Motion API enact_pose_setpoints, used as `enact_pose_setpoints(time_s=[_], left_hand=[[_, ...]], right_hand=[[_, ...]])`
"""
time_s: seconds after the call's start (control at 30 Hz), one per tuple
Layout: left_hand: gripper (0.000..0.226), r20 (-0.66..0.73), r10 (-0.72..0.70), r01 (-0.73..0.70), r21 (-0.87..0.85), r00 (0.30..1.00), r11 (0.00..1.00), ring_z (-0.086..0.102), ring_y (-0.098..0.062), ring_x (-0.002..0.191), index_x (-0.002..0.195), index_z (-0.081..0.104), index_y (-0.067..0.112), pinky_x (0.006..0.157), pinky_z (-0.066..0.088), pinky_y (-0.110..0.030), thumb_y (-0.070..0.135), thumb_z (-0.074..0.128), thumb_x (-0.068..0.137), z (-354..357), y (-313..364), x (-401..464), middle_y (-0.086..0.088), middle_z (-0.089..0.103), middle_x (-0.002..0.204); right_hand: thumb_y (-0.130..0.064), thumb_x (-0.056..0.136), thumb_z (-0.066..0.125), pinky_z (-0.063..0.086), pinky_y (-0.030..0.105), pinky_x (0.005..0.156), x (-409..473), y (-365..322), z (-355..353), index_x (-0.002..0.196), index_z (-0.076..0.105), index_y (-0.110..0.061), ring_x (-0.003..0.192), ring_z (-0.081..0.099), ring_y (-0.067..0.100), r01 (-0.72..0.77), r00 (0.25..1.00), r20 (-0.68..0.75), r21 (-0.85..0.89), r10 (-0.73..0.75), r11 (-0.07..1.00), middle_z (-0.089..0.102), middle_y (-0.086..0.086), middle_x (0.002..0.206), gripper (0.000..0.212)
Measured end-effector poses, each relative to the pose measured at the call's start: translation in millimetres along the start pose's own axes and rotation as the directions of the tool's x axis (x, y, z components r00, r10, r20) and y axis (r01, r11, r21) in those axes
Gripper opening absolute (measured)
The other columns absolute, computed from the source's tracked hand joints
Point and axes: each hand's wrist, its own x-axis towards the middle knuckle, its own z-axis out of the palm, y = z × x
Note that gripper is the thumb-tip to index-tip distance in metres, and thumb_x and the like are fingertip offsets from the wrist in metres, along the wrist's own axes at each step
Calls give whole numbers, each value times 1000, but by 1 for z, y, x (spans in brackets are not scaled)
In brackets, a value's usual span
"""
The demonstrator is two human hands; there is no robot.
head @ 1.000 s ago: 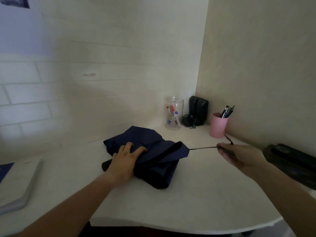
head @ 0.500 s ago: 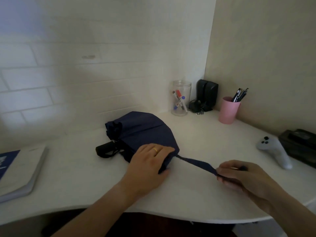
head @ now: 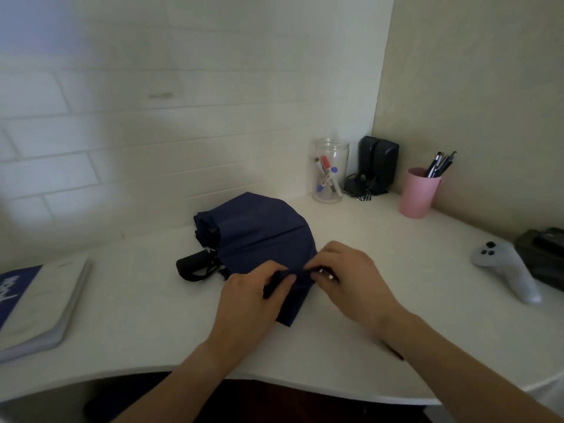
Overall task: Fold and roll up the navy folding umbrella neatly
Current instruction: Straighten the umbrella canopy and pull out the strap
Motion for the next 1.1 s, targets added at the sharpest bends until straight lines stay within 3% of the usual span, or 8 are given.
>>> enact_pose_setpoints(time_s=[0.17, 0.33, 0.47, 0.53, 0.67, 0.8, 0.97, 1.1], left_hand=[[16, -126, -117, 100, -135, 985, 986, 56, 0, 56, 80, 68, 22, 53, 37, -9, 29, 71, 94, -26, 2, 32, 21, 56, 56], [35, -153, -230, 201, -184, 961, 962, 60, -14, 53, 72, 66, 12, 57, 53, -32, 39, 70, 93, -64, -7, 79, -1, 64, 56], [34, -150, -291, 262, -189, 945, 946, 71, -14, 74, 90, 72, 23, 74, 60, -44, 57, 70, 88, -84, -11, 100, 7, 75, 80], [72, -7, -385, 384, -59, 923, 921, 69, -11, 97, 115, 63, 33, 86, 60, -43, 85, 70, 65, -85, -24, 99, 14, 70, 108], [128, 267, -575, 471, 364, 774, 803, 57, -24, 126, 146, 36, 29, 102, 51, -43, 98, 66, 42, -72, -72, 81, 1, 54, 143], [90, 355, -540, 472, 265, 763, 841, 62, -18, 118, 136, 51, 28, 93, 49, -28, 79, 75, 66, -60, -97, 75, 7, 64, 133], [92, 399, -491, 520, 40, 775, 853, 56, -12, 120, 142, 47, 26, 103, 45, -24, 54, 90, 67, -53, -111, 77, 14, 56, 132], [85, 356, -428, 372, 217, 831, 902, 58, -17, 124, 140, 44, 23, 98, 49, -29, 46, 88, 71, -56, -113, 89, 10, 59, 135]], right_hand=[[-19, 88, 75, 49, 17, 71, 56, -18, -44, 98, 80, -25, 70, 62, 2, 46, 996, 67, 78, -51, 996, 70, -10, 86, 13], [-22, 85, 80, 51, 28, 103, 120, -32, -81, 93, 83, -21, 88, 71, 3, -10, 977, 209, 270, -48, 963, 80, -8, 89, 9], [-19, 86, 79, 53, 16, 80, 164, -41, -84, 96, 83, -17, 89, 70, 8, -35, 977, 209, 317, -34, 948, 80, -3, 94, 11], [-19, 86, 78, 48, 8, 61, 180, -44, -80, 96, 82, -17, 82, 67, 7, -26, 983, 182, 283, -27, 959, 79, -2, 92, 11], [-19, 80, 82, 55, 32, 94, 202, -45, -75, 90, 83, -23, 95, 70, 9, -32, 988, 154, 258, -8, 966, 80, -7, 90, 11], [-21, 78, 83, 55, 37, 99, 204, -47, -77, 87, 83, -25, 96, 70, 9, -24, 984, 178, 251, -22, 968, 80, -8, 89, 9], [-19, 79, 83, 55, 29, 94, 195, -46, -83, 87, 83, -23, 93, 70, 6, 11, 987, 148, 287, -56, 958, 80, -9, 89, 9], [-17, 80, 83, 52, 16, 75, 183, -39, -90, 86, 82, -21, 85, 70, 6, 14, 990, 131, 305, -57, 952, 79, -6, 86, 7]])
